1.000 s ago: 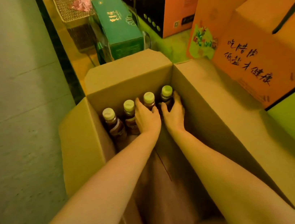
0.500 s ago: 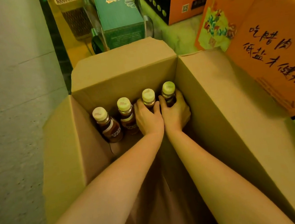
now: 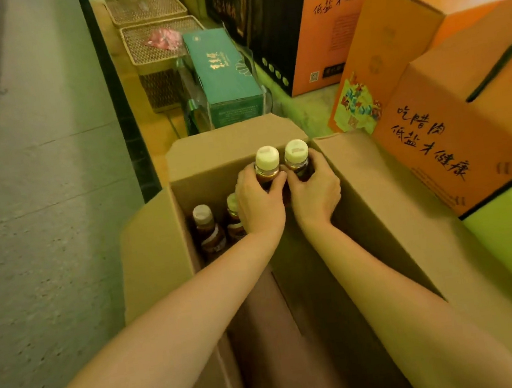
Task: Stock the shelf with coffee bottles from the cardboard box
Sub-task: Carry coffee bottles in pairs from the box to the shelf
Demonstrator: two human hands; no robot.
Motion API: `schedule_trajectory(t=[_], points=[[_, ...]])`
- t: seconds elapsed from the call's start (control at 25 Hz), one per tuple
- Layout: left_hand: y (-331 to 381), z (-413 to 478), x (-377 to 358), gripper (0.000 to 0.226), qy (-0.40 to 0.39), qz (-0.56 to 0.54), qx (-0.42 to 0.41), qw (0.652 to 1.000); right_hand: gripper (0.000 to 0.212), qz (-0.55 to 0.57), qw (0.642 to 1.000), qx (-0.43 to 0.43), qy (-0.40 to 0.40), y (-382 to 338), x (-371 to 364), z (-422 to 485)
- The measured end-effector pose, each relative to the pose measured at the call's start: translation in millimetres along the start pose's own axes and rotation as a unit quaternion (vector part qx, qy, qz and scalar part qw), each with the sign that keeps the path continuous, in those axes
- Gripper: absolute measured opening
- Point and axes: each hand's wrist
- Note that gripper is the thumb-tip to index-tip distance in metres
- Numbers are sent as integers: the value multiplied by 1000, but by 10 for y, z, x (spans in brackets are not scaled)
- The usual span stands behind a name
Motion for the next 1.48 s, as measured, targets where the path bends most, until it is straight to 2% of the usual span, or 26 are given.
schedule_trajectory(t=[0.16, 0.32, 0.56, 0.72, 0.84, 1.12, 1.36, 1.48], points=[[481, 153, 789, 30, 4, -91, -62, 994, 43, 74, 989, 130, -8, -878, 140, -124], [768, 381, 1842, 31, 30, -113, -113, 987, 36, 113, 970, 214, -35, -1850, -28, -459], [517, 894, 3877, 17, 82, -98, -141, 982, 37, 176, 949, 242, -101, -3236, -957, -1435], [188, 1165, 5342, 22, 118, -70, -130, 982, 47, 191, 937, 253, -146, -4139, -1826, -2253], [-69, 1314, 6395, 26, 152, -49, -113, 981, 46, 227, 917, 257, -202, -4783, -2462, -2887], [-737, 1605, 8457, 36, 258, -23, -46, 965, 45, 295, 837, 279, -367, -6031, -3972, -4242], [-1283, 2030, 9912, 30, 376, 2, -4, 926, 31, 331, 738, 327, -489, -6985, -5301, -5188], [-1508, 2424, 10604, 32, 430, 35, 7, 902, 36, 334, 696, 363, -522, -7498, -6047, -5556]])
Point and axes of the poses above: each hand's wrist, its own z-axis towards the middle knuckle, its own x-axis out of the back of the hand, y = z × x, and after that the axes turned 3 degrees about z, right-handed
